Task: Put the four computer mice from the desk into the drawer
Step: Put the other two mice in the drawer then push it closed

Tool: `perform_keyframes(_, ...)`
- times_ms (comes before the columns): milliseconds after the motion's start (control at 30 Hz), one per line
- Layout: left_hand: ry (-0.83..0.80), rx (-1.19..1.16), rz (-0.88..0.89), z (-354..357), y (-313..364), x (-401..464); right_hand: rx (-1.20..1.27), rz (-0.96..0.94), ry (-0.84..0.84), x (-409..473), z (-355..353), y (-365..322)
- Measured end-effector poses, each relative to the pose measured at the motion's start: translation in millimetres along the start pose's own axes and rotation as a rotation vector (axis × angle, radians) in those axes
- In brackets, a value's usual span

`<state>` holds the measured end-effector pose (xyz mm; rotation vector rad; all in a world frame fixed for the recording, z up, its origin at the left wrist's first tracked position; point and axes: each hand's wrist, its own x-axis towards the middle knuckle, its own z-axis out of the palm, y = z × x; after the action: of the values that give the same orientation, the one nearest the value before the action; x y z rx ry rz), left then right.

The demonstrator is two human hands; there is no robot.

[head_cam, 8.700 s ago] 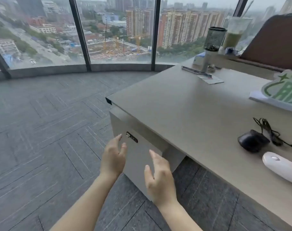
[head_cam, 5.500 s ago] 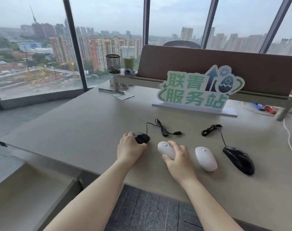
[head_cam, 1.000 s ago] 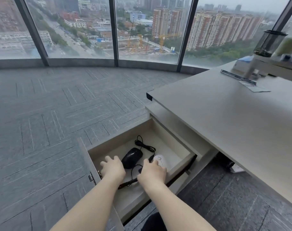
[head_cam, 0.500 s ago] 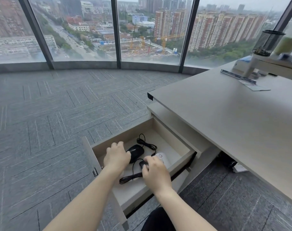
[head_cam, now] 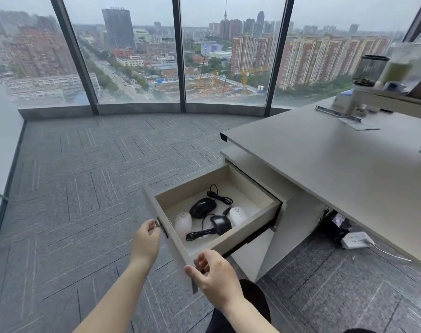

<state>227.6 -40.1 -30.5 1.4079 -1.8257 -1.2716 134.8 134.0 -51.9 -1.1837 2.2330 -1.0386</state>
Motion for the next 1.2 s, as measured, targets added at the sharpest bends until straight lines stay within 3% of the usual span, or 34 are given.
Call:
perform_keyframes(133, -0.117, -0.294, -0.146, 7, -4, -12, -0.084, 0.049, -0.056, -5, 10, -3)
perform_keyframes(300, -0.122, -0.49, -0.265, 17, -2, -17, -0.053, 0.126, 0.003, 2, 18, -1)
perform_keyframes(667, -0.281, -0.503, -0.241, 78, 24, 3, 0.0, 0.27, 0.157, 24, -20, 34)
perform_keyframes(933, -0.352, -0.522, -0.247, 148, 47, 28, 0.214, 0.466, 0.301, 46, -64, 69)
perform_keyframes(1200, -0.399, -0.572, -0.3, 208, 77, 49, 0.211, 0.547, 0.433, 76, -100, 108)
